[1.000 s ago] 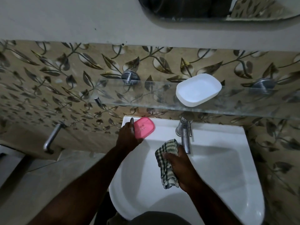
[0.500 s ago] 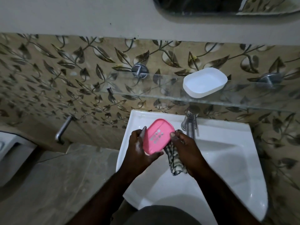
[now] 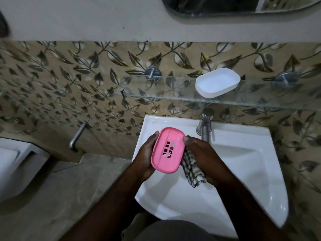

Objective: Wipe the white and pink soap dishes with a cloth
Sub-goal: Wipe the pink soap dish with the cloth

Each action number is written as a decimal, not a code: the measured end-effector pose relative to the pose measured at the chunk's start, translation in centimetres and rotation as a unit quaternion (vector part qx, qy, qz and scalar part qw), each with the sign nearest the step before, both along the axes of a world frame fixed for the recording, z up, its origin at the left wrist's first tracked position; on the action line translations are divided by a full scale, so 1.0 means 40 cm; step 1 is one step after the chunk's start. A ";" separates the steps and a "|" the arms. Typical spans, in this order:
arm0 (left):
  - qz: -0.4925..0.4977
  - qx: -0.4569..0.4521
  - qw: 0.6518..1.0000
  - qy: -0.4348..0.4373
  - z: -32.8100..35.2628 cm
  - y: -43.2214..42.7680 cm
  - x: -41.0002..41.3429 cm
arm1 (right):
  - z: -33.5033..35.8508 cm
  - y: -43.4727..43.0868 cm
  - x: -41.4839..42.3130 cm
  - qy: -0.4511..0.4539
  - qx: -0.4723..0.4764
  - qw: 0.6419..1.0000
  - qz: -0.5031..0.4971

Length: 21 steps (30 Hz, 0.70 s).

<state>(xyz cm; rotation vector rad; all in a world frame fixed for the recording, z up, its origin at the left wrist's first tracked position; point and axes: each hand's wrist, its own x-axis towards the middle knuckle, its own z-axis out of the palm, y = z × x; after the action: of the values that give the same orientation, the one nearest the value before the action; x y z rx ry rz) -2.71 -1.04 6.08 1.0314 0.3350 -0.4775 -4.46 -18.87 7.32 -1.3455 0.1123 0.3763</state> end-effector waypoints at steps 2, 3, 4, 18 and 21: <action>-0.004 -0.047 0.999 0.023 -0.005 -0.009 -0.005 | 0.008 0.003 0.000 -0.012 -0.036 0.999 -0.010; -0.008 -0.077 0.996 0.032 -0.010 -0.012 -0.006 | 0.012 0.003 0.002 -0.022 -0.062 0.998 -0.012; -0.013 -0.106 0.993 0.041 -0.014 -0.015 -0.008 | 0.016 0.002 0.004 -0.034 -0.091 0.995 -0.013; -0.097 -0.298 0.949 0.015 -0.051 -0.041 0.024 | 0.051 -0.100 0.017 -0.088 -0.214 0.970 -0.076; -0.089 -0.281 0.955 0.014 -0.047 -0.037 0.032 | 0.057 -0.118 0.009 -0.096 -0.137 0.980 -0.105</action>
<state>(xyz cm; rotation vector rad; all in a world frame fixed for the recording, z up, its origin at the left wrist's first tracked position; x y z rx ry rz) -1.44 -2.53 4.19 0.4999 0.1159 -0.7029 -4.11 -23.59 9.60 -1.6171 0.1476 0.0522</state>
